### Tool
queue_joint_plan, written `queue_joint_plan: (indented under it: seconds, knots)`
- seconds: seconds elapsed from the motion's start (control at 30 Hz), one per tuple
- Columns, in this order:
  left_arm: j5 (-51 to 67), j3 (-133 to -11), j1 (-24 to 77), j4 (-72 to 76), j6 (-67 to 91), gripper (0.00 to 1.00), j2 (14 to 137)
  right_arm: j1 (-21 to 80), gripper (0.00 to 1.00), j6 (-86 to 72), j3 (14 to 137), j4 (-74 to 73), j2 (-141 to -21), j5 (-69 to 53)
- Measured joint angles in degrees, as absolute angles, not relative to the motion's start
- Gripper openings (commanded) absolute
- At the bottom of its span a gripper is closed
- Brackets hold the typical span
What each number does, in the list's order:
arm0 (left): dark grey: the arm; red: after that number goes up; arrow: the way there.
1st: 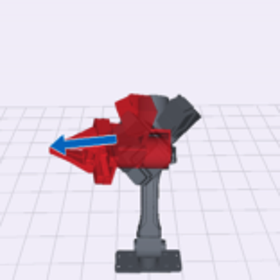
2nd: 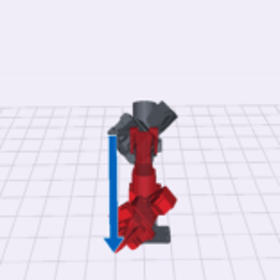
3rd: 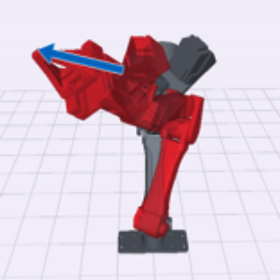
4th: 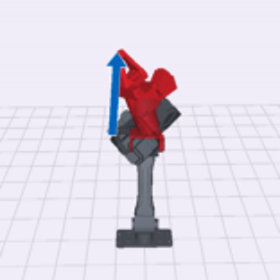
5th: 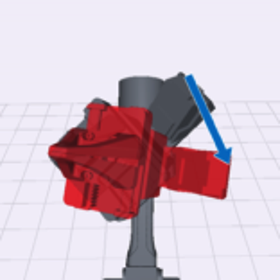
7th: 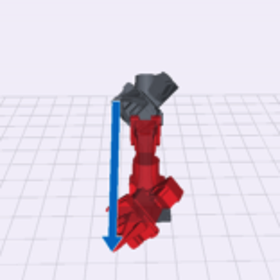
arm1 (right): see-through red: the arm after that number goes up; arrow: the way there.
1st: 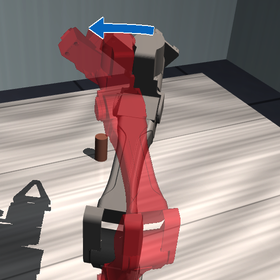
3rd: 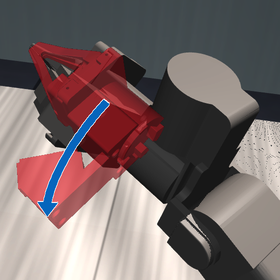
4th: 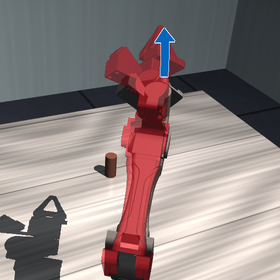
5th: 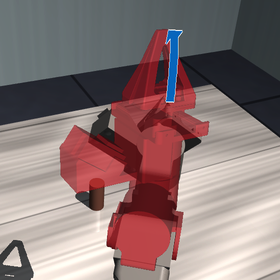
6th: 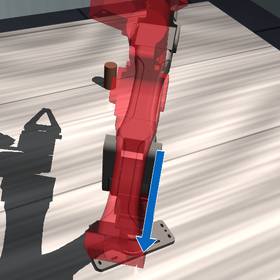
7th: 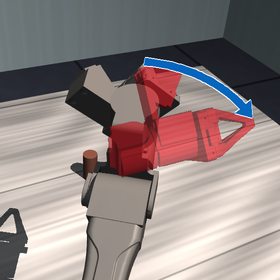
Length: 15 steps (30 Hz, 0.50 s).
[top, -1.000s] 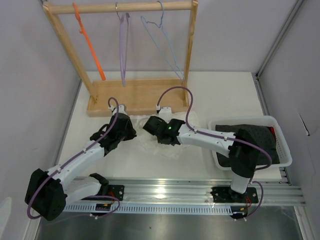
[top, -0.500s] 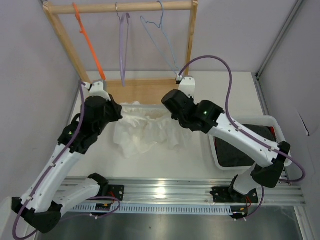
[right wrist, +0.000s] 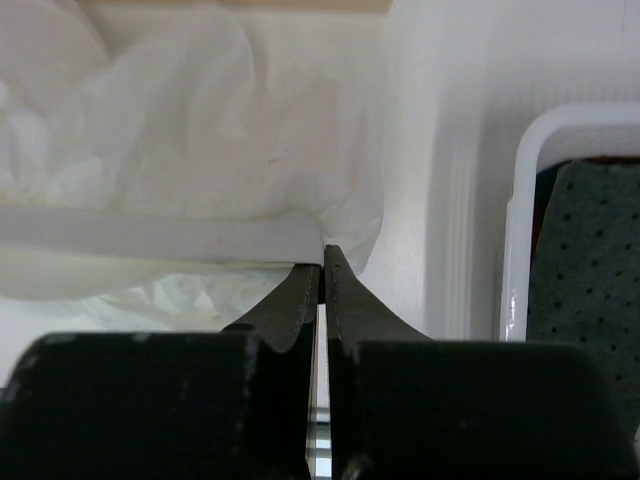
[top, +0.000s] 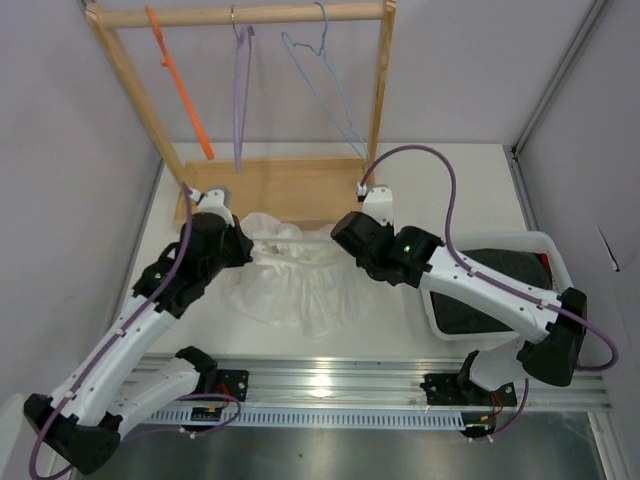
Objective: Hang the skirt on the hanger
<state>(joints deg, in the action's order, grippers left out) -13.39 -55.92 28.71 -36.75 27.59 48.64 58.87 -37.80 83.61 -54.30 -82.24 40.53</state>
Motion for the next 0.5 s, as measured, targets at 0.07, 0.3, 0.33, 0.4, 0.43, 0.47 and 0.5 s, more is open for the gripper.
queue_joint_plan:
  seconds: [0.07,0.3,0.33,0.4,0.43,0.47,0.5]
  knots:
    - [-11.8,-50.0,28.7,-36.0,29.1,0.0,49.1,58.1,0.0,-38.4,77.0,-52.0,-82.1,38.7]
    - [-5.5,-35.3,28.7,-28.2,35.3,0.0,52.9,56.8,0.0,-40.6,61.1,-42.5,-82.1,32.3]
    - [-5.0,-34.0,28.7,-27.4,36.1,0.0,53.1,56.8,0.0,-40.8,60.0,-41.3,-82.1,31.5]
    - [-4.1,-32.8,28.7,-26.7,36.6,0.08,53.3,56.9,0.0,-40.9,58.8,-39.6,-82.1,30.5]
    - [-3.7,-32.6,28.7,-26.5,36.7,0.13,53.2,57.0,0.0,-40.9,58.7,-39.1,-82.1,30.4]
    - [-3.7,-32.7,28.7,-25.9,36.6,0.19,53.1,57.1,0.0,-40.9,58.7,-38.6,-82.0,30.4]
    - [-3.7,-32.9,28.7,-25.7,36.3,0.23,52.8,57.3,0.0,-40.9,58.7,-38.1,-82.0,30.5]
